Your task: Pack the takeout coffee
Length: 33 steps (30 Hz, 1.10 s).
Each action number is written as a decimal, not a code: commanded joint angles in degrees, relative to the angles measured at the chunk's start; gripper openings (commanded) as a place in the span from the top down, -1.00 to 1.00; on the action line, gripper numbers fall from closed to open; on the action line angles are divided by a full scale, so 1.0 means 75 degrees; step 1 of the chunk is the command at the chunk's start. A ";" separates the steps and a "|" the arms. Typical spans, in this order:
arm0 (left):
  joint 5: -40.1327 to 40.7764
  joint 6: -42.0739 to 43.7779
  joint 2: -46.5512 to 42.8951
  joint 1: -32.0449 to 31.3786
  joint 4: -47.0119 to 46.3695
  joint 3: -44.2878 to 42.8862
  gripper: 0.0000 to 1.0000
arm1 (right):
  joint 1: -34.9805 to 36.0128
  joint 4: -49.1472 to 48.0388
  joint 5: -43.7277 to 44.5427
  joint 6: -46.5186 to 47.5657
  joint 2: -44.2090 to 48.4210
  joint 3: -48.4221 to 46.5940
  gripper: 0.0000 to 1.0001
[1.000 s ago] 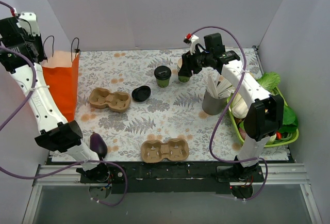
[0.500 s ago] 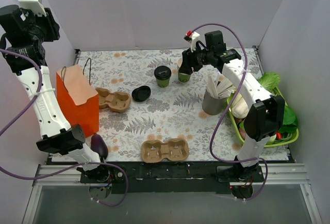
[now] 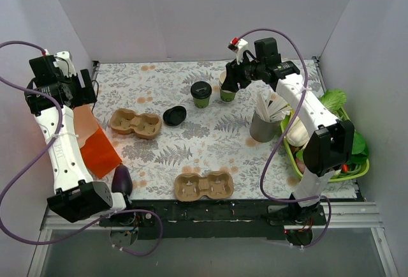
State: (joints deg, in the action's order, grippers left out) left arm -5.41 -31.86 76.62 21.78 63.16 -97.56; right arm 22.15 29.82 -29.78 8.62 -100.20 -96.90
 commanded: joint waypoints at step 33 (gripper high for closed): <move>0.2796 0.0885 -0.2211 0.0073 0.1060 0.0337 -0.50 | 0.0011 -0.0039 -0.0729 -0.0318 -0.0386 -0.0299 -0.21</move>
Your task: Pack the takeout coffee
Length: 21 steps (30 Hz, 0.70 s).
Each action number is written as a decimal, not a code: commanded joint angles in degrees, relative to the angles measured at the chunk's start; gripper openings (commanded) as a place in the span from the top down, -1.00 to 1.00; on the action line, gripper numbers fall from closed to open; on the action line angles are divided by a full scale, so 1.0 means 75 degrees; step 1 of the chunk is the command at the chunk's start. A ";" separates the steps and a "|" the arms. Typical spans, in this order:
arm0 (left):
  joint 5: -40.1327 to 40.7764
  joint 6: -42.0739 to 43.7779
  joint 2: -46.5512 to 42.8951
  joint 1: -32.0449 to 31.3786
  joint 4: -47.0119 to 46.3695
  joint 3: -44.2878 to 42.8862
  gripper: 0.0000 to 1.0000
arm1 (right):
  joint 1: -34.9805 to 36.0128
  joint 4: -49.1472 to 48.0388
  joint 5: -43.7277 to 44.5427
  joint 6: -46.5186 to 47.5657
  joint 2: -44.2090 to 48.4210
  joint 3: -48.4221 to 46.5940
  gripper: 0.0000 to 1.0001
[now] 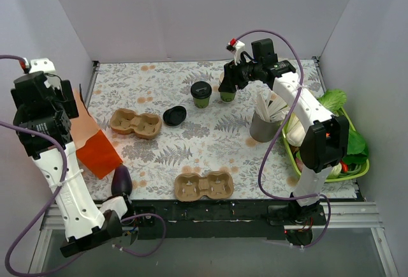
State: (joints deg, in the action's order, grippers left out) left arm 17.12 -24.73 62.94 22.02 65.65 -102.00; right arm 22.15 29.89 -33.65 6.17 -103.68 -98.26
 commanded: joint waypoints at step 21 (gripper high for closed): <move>0.0389 0.0028 -0.1056 0.0029 0.0060 0.3756 0.29 | 0.0023 -0.0024 -0.0119 0.0044 0.0101 0.0035 -0.21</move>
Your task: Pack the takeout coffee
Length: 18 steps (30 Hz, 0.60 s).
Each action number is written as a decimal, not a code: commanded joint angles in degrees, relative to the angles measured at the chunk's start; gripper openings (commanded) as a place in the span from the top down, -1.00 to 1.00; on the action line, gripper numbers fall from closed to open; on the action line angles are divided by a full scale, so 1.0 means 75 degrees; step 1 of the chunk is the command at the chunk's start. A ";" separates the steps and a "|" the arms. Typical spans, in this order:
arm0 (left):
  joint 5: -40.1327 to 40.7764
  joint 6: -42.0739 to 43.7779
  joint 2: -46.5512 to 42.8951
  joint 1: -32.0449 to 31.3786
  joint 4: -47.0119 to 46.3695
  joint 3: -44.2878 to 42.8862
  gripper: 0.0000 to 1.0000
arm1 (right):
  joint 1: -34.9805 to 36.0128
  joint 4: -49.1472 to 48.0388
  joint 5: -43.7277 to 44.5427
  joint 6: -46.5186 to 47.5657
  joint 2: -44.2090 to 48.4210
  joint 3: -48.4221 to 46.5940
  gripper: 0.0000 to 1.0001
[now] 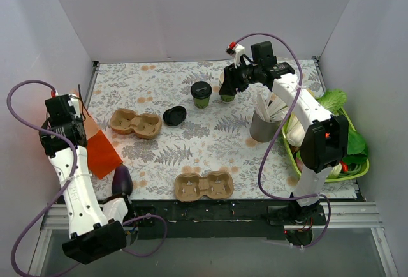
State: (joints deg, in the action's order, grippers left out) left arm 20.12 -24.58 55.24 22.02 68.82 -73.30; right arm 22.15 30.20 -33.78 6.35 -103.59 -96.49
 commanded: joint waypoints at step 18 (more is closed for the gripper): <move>-0.3476 0.0405 0.2663 -0.0381 -0.0140 -0.6183 1.00 | 0.0011 -0.0205 0.0085 0.0126 -0.0098 -0.1161 -0.19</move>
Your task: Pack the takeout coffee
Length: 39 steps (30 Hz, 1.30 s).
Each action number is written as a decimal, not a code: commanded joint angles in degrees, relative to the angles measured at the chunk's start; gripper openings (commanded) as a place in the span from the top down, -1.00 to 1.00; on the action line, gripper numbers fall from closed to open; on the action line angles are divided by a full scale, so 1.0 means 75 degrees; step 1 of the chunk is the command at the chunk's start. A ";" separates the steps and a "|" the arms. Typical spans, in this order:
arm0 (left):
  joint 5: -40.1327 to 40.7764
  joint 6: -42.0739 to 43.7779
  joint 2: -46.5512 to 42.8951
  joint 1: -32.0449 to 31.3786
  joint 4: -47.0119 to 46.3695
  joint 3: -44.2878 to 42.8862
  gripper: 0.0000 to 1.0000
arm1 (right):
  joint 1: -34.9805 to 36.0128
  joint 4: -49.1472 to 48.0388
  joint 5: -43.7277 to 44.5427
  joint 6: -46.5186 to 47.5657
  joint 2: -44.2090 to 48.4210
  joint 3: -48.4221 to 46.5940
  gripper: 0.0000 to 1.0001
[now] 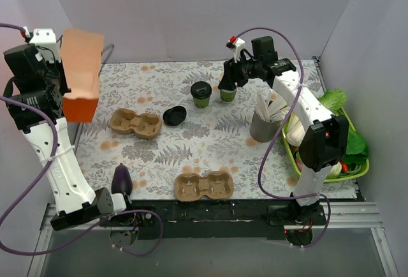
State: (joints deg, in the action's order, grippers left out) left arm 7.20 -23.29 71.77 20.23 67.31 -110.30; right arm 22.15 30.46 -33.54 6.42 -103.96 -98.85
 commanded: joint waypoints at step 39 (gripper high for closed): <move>-0.6738 0.2390 0.2899 -0.5380 0.0503 0.0669 1.00 | -0.1430 -0.0440 0.0043 0.1606 0.2190 0.0206 -0.19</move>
State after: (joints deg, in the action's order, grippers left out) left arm -43.57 -12.36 92.64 -19.27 64.05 -103.18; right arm 12.91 29.02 -26.26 18.46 -89.54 -99.11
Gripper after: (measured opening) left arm 0.010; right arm 0.597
